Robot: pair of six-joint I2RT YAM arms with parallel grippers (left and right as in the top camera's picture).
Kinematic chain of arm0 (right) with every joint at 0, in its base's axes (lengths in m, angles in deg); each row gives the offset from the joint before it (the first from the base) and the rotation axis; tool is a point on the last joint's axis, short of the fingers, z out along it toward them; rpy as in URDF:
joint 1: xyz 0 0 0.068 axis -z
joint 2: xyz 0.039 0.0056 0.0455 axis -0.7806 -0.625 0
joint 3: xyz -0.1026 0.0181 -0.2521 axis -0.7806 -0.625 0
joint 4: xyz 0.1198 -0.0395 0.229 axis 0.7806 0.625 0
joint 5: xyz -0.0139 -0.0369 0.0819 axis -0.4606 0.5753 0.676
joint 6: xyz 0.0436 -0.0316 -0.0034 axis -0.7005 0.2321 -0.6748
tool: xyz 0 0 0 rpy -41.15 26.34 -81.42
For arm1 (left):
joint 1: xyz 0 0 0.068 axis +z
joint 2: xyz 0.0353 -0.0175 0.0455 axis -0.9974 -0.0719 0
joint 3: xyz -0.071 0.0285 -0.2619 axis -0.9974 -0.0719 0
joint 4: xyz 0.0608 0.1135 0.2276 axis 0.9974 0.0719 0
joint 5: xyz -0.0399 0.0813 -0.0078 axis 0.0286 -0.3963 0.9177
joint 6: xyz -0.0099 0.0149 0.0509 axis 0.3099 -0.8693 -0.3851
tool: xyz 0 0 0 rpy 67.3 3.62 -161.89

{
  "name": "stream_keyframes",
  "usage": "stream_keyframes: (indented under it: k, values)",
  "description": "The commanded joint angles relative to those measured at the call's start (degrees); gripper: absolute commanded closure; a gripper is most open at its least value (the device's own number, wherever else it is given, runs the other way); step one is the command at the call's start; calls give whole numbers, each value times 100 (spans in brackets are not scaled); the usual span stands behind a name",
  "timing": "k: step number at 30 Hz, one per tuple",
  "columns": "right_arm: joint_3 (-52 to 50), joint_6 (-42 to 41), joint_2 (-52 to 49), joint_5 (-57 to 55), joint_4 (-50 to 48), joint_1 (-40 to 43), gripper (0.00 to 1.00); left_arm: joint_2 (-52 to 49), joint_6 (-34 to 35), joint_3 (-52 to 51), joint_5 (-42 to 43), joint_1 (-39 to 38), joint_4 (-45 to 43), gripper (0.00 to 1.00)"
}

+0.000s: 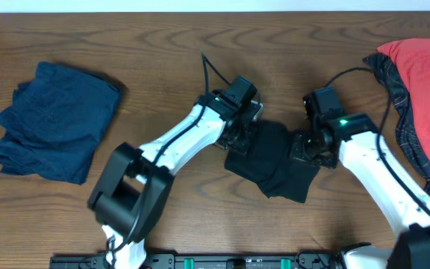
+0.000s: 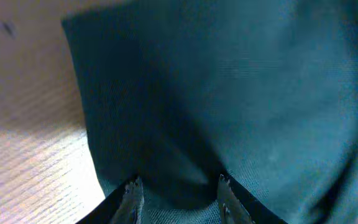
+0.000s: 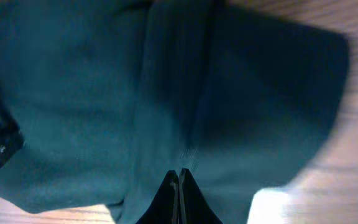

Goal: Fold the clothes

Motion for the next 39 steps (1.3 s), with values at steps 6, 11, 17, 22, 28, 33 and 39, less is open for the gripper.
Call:
stream_keyframes:
  k: [6,11,17,22,28,33,39]
  values:
    - [-413,551,-835,527,-487,9,99,-918,155,-50,-208,111,463,59]
    - [-494,686,-1478,756,-822,-4,99,-933,240,-50,-212,354,717,59]
    - [-485,686,-1652,319,-1416,68,99,-933,632,-50,-203,654,1300,59]
    - [-299,693,-1652,-940,-2041,105,98,-907,785,-50,13,662,1755,60]
    - [599,1480,-1593,-1303,-1829,103,92,-431,828,-50,-33,660,1989,60]
    - [1412,1497,-1259,-1084,-796,98,91,542,979,-50,-584,750,1644,58]
    - [1556,1196,-758,-400,186,98,94,1169,946,-50,-949,1049,50,38]
